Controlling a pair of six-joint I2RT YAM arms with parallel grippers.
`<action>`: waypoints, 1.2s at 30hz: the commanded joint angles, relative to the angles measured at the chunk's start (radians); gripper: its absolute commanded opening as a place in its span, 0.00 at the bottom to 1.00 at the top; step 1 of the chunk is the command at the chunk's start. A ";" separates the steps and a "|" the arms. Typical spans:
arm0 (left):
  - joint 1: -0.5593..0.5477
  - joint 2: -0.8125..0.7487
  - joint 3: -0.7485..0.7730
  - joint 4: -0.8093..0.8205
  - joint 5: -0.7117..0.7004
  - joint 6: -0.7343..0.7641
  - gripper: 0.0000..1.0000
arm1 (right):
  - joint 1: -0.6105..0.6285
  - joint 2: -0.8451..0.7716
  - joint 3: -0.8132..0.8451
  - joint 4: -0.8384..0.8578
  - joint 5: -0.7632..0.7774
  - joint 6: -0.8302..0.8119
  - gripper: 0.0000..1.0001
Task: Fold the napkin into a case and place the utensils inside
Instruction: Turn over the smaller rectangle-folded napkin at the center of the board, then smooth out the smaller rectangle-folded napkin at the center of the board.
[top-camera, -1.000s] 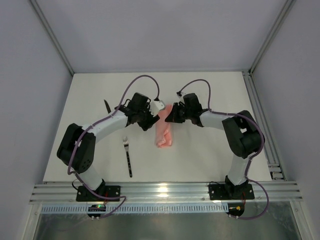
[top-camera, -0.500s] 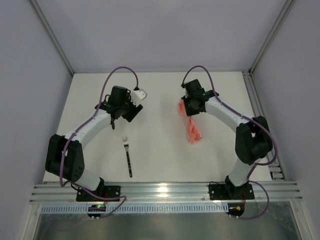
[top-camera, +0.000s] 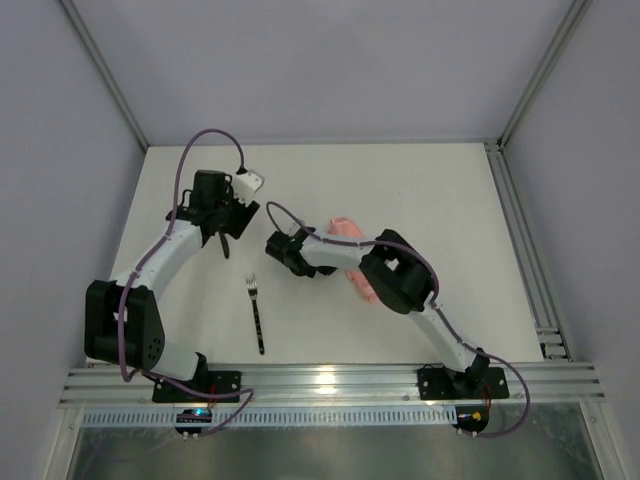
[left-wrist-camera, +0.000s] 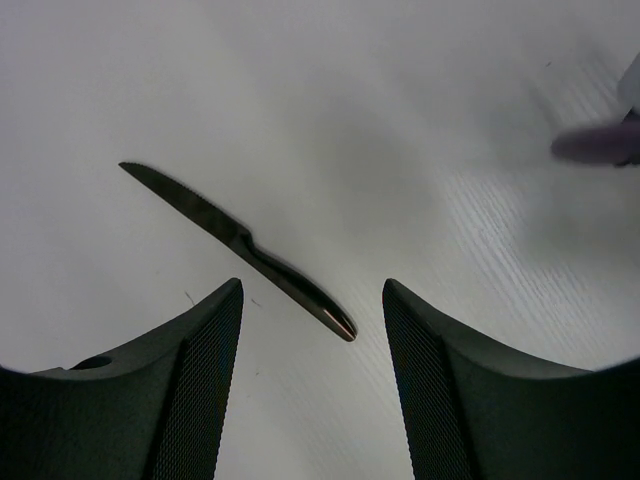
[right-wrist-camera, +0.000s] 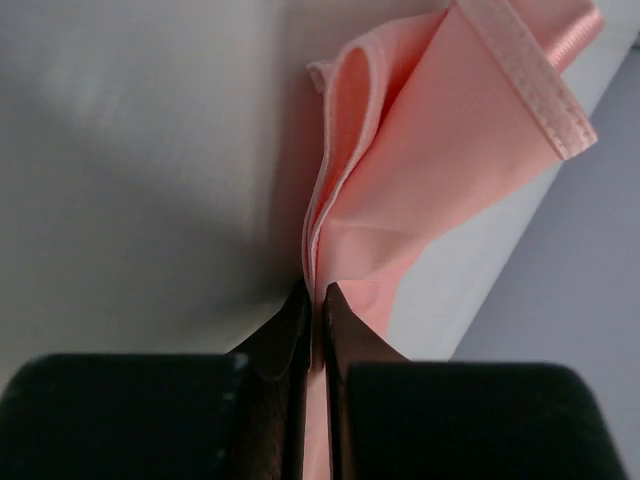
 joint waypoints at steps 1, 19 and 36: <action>0.007 -0.041 -0.009 0.021 0.003 0.003 0.61 | 0.069 0.090 0.110 -0.108 0.032 0.083 0.04; 0.009 0.006 0.056 -0.019 0.039 -0.016 0.62 | 0.262 -0.266 -0.015 0.212 -0.184 0.057 0.99; -0.284 0.443 0.455 -0.065 0.124 -0.200 0.63 | -0.109 -0.935 -0.986 0.843 -0.670 0.265 0.04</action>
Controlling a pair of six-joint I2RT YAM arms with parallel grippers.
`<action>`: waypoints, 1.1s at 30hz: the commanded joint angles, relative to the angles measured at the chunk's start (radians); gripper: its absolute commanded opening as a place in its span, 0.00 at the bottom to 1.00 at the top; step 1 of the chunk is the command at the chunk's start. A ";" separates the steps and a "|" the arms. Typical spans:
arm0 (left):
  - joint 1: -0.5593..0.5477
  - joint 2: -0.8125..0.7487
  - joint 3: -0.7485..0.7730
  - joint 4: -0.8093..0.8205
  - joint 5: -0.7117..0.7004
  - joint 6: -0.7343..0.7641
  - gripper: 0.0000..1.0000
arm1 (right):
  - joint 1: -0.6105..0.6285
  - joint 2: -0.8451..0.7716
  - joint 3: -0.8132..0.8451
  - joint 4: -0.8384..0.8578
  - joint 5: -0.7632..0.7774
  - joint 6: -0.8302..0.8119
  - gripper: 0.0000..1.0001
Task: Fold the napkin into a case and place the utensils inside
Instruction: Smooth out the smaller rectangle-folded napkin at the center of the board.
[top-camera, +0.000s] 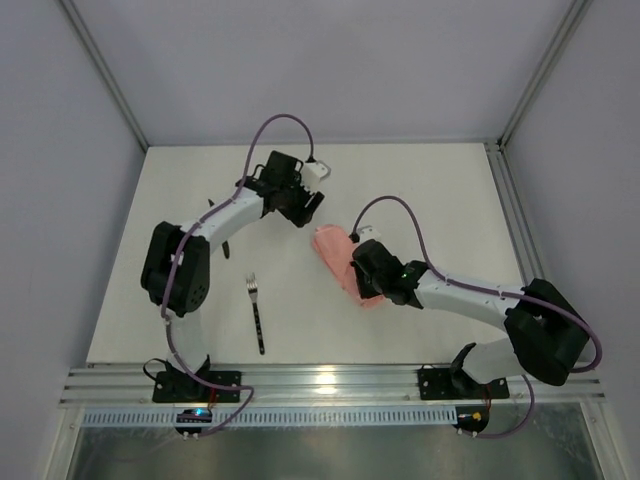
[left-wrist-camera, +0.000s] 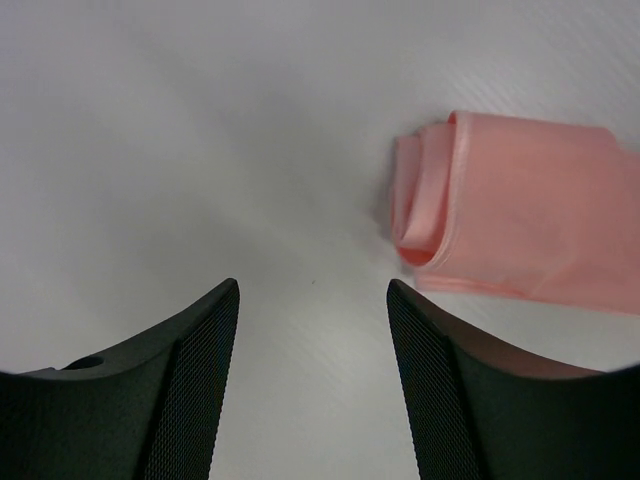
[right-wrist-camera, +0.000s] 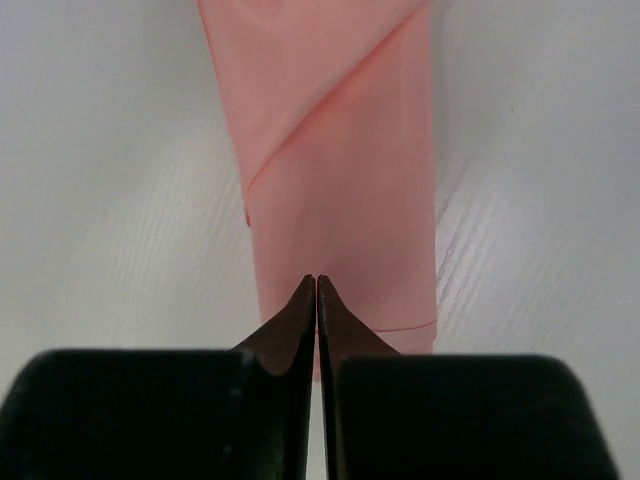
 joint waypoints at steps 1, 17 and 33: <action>-0.055 0.079 0.124 -0.039 0.064 -0.060 0.64 | -0.044 -0.006 -0.038 0.193 -0.130 0.042 0.04; -0.098 0.252 0.127 -0.152 0.040 -0.015 0.28 | -0.053 0.175 -0.140 0.351 -0.275 0.154 0.04; -0.101 0.156 0.027 -0.061 0.008 0.032 0.34 | -0.051 -0.067 -0.097 0.176 -0.264 0.107 0.04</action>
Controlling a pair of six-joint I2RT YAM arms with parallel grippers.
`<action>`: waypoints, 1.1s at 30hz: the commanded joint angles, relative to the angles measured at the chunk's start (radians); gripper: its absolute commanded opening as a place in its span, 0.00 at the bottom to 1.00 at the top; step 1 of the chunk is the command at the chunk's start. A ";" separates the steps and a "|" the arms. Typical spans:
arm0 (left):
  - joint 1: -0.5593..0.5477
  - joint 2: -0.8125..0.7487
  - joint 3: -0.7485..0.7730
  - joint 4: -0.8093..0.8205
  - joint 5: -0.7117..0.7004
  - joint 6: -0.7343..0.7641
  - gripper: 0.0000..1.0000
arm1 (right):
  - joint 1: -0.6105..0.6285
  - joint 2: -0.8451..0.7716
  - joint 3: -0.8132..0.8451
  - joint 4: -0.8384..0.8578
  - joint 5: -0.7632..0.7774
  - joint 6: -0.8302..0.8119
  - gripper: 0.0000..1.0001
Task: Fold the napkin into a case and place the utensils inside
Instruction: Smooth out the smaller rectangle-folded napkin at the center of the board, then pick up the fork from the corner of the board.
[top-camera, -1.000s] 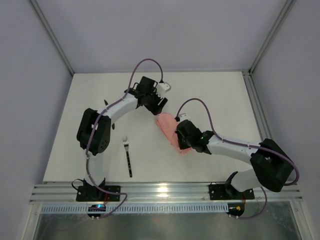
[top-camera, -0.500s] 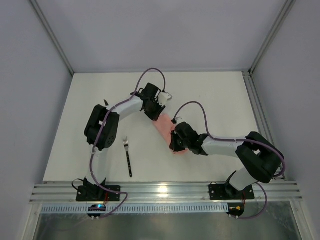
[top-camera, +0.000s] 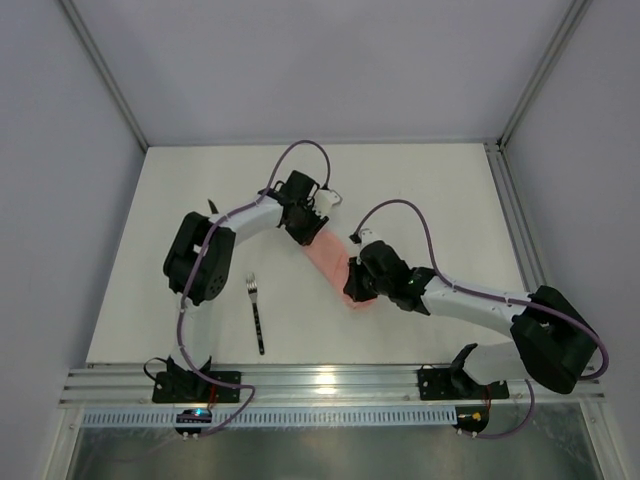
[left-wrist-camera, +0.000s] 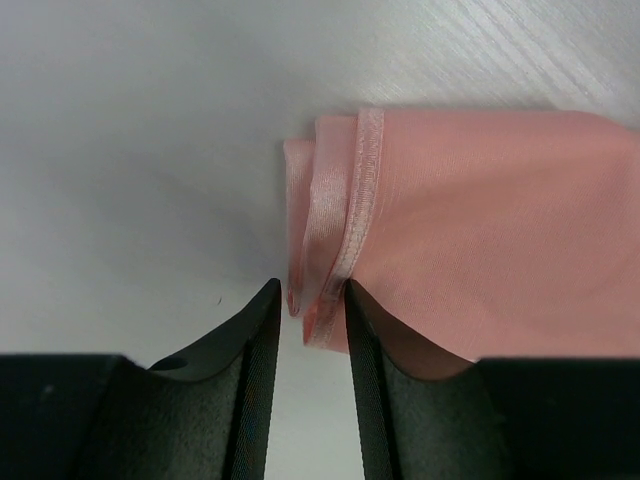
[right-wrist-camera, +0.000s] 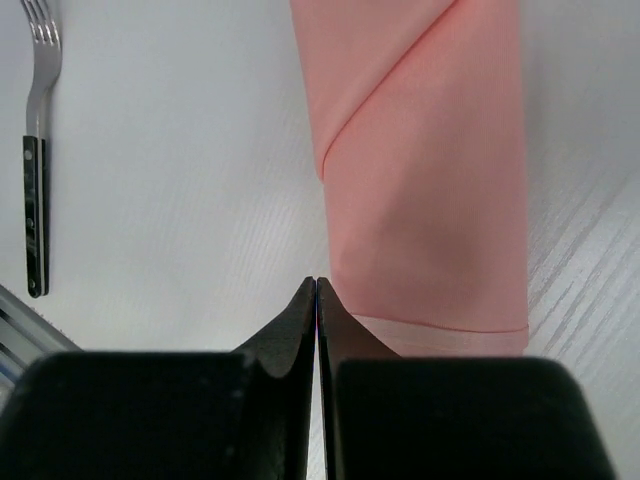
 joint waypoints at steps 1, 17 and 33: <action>-0.003 -0.059 -0.017 0.010 0.002 0.017 0.35 | 0.001 -0.026 0.009 -0.025 0.010 0.004 0.04; 0.023 -0.249 0.003 -0.018 -0.042 0.003 0.58 | -0.007 0.071 0.055 -0.097 0.133 -0.017 0.04; 0.497 -0.315 -0.173 -0.055 -0.138 -0.091 0.63 | -0.006 -0.107 0.209 -0.253 0.191 -0.113 0.52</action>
